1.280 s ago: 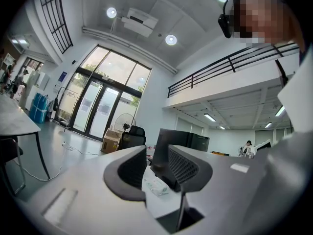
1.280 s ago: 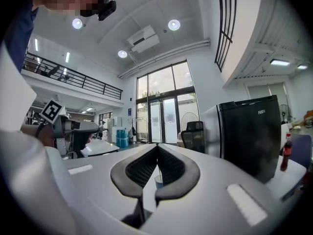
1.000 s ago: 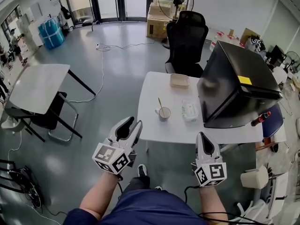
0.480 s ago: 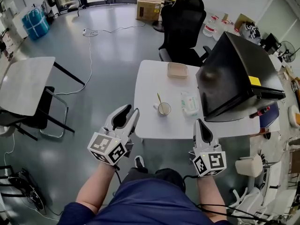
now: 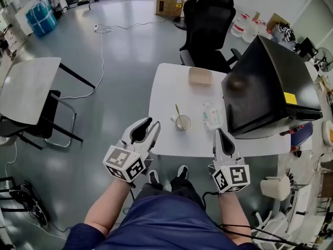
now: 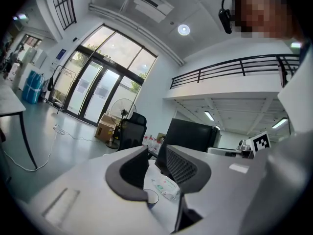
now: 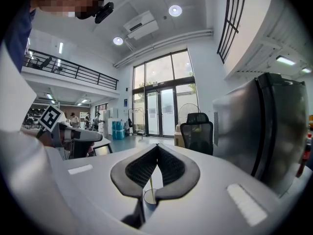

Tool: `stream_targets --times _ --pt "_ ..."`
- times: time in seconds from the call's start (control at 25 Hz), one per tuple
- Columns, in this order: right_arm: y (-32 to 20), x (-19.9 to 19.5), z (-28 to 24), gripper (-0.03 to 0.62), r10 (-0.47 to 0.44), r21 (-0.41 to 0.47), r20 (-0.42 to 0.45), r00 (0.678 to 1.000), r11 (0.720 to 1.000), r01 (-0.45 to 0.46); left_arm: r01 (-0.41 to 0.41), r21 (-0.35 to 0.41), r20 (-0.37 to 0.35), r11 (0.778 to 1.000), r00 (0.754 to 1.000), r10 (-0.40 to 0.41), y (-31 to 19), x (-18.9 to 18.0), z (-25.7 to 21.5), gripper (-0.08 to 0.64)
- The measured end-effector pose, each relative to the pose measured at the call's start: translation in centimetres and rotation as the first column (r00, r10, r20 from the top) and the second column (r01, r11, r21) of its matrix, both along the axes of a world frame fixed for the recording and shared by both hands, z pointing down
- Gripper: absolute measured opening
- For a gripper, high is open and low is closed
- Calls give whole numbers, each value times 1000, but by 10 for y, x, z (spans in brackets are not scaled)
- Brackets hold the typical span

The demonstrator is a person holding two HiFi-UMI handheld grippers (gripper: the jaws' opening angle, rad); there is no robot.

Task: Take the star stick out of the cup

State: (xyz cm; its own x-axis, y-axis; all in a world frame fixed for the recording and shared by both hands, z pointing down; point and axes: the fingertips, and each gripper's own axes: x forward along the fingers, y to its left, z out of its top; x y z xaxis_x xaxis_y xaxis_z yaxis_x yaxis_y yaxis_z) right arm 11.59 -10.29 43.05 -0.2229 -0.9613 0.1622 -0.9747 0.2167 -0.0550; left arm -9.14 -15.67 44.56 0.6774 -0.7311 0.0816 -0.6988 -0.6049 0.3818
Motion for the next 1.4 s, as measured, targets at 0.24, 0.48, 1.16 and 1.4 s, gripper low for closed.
stream_targets --times 0.24,0.48,1.16,1.4 --pt "-23 14 6 8 -74 -8 18 997 997 74 63 -38 46 997 997 -62 -17 21 19 117" --pt "-35 29 14 8 -170 -23 32 985 985 170 118 -85 101 989 989 -110 -30 49 42 109" --pt "-20 56 39 7 -108 -95 78 991 989 116 0 -554 26 832 1000 17 -76 104 188 110" --pt "-5 84 46 7 5 -121 65 998 993 3 -3 -621 61 784 997 53 -95 116 226 112"
